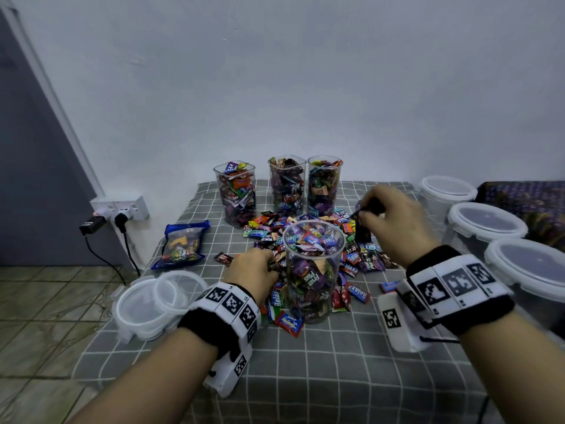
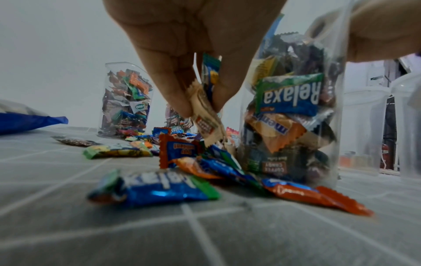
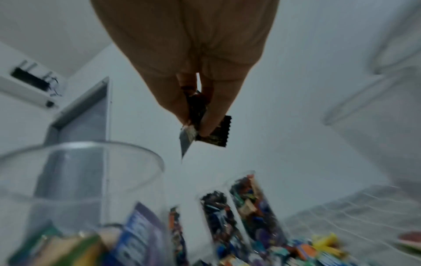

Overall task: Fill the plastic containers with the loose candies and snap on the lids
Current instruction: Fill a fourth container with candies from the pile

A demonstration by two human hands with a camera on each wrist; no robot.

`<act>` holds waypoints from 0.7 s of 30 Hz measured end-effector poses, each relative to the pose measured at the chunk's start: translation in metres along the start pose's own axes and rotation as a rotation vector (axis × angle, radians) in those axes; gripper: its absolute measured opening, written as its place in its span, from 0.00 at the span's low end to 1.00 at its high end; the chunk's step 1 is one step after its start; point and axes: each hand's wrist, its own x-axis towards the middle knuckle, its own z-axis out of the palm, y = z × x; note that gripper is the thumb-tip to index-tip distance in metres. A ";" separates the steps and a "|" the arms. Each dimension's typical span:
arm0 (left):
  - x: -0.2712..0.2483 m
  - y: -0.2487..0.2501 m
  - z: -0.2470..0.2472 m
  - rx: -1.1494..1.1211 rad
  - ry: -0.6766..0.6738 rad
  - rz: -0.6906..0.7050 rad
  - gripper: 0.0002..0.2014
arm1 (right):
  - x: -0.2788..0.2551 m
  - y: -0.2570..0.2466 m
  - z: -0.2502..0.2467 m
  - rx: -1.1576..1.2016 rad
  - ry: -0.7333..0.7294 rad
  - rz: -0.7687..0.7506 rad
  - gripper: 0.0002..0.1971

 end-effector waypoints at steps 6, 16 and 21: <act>0.000 -0.001 -0.001 -0.023 0.003 -0.005 0.09 | 0.000 -0.033 0.006 0.112 0.066 -0.168 0.08; -0.001 -0.002 -0.001 -0.051 0.007 -0.014 0.09 | -0.006 -0.037 0.024 0.072 -0.093 -0.213 0.12; -0.001 -0.002 -0.003 -0.066 0.004 -0.028 0.09 | -0.010 -0.037 0.021 0.144 -0.141 -0.183 0.25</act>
